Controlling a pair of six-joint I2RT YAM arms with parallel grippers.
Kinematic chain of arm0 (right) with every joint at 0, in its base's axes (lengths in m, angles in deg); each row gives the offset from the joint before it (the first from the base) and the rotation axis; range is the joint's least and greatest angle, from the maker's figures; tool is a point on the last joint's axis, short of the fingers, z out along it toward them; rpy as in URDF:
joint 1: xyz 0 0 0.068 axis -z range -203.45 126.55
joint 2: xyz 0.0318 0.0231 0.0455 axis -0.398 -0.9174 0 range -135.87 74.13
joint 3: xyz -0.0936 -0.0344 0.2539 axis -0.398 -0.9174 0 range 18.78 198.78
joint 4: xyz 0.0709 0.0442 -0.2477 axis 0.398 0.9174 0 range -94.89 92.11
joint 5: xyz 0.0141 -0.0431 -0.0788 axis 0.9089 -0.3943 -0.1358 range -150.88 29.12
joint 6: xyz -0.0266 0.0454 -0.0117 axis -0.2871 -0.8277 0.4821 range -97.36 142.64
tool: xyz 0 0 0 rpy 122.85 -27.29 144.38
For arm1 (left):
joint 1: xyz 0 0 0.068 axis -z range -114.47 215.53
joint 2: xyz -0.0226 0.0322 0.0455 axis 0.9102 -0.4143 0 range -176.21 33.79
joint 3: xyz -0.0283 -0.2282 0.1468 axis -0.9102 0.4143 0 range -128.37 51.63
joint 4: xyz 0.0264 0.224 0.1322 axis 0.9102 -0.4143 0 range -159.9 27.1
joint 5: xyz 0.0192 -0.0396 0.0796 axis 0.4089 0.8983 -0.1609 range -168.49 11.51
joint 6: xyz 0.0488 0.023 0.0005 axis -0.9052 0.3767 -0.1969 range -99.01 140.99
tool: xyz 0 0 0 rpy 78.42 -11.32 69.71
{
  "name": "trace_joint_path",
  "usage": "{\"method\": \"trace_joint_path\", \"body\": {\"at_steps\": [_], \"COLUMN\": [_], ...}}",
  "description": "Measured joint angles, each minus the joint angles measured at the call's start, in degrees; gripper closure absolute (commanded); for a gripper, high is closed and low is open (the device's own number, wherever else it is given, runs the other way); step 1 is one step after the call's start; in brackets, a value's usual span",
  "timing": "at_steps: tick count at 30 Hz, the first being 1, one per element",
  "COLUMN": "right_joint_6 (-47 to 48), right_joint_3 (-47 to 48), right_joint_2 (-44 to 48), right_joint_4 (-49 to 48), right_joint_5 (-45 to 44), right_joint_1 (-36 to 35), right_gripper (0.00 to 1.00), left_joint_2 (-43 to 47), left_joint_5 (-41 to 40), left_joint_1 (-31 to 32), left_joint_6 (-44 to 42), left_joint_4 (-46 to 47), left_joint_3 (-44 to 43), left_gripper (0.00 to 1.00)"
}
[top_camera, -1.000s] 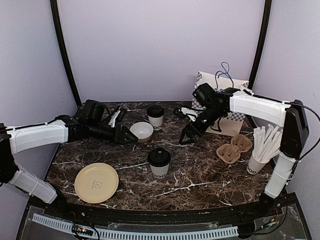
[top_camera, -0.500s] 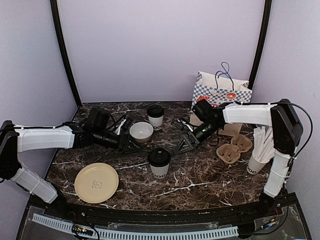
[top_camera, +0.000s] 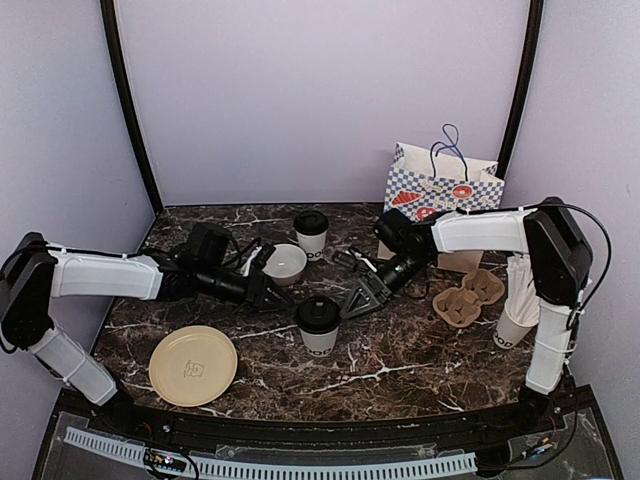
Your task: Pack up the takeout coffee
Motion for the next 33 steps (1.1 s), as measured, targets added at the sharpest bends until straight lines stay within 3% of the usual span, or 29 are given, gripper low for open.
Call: {"method": "trace_joint_path", "body": {"at_steps": [20,33], "right_joint_6": [0.4,-2.6], "right_joint_3": [3.3,7.0], "right_joint_2": [-6.2,-8.7], "right_joint_4": [2.5,8.4], "right_joint_5": [4.3,2.4], "right_joint_1": [0.1,-0.1], "right_gripper": [0.52,0.61], "left_joint_2": [-5.2,-6.8], "left_joint_5": [2.5,2.1], "left_joint_1": [0.3,0.3], "left_joint_6": [-0.1,-3.5], "left_joint_4": [3.8,1.1], "left_joint_3": [0.0,-1.5], "left_gripper": [0.73,0.79]}}
